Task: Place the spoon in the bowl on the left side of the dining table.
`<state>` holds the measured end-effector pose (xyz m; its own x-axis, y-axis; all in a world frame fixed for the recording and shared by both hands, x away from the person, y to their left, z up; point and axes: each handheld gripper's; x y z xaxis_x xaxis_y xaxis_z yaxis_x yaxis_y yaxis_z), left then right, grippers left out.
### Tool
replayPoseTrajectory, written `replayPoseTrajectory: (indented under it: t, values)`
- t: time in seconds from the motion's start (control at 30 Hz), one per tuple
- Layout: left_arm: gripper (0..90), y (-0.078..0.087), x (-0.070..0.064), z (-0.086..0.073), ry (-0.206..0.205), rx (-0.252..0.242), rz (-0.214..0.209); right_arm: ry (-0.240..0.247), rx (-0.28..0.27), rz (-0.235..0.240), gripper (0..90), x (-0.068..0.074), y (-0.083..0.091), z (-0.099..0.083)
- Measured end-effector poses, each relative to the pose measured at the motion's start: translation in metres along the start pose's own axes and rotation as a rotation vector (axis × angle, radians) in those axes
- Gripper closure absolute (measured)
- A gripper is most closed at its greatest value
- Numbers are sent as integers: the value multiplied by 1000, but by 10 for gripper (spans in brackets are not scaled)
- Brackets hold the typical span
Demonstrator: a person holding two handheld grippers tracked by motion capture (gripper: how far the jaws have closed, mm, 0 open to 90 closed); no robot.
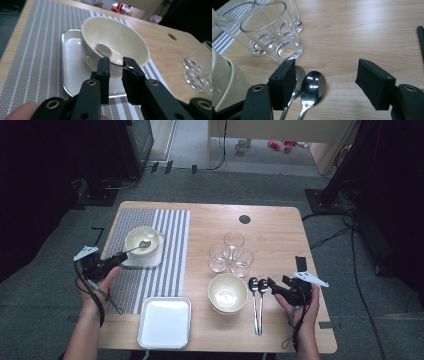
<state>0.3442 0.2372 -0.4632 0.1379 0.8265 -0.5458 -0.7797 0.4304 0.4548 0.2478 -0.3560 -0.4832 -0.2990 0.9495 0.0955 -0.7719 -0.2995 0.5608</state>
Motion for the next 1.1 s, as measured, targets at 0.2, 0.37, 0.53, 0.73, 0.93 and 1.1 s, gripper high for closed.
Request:
replayPoseTrajectory:
  t: [0.2, 0.37, 0.53, 0.73, 0.93, 1.1]
  values:
    - [830, -10, 12, 13, 48, -29, 25, 20, 14, 2, 322, 6, -5, -2]
    - [796, -18, 19, 24, 59, -32, 57, 9, 21, 0, 324, 5, -7, -3]
    - [661, -15, 26, 31, 76, -46, 68, 10, 19, -3, 324, 5, -7, -4]
    - [580, 1, 29, 26, 45, -52, 49, 8, 28, -4, 325, 5, -7, -5]
    - [574, 20, 22, 16, -6, -50, 62, 9, 28, -8, 325, 5, -7, -5]
    - [740, 18, 17, 9, -18, -30, 43, 14, 26, -8, 325, 6, -7, -5]
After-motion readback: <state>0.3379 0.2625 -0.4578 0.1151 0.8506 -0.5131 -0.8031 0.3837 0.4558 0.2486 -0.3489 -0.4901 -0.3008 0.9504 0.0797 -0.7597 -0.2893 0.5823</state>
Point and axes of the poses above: each handheld gripper's, and its own axes: y roughly backward along the jaws, z roughly out of its top, x roughly to its left, and after that the axes turned 13 degrees about y, right-handed
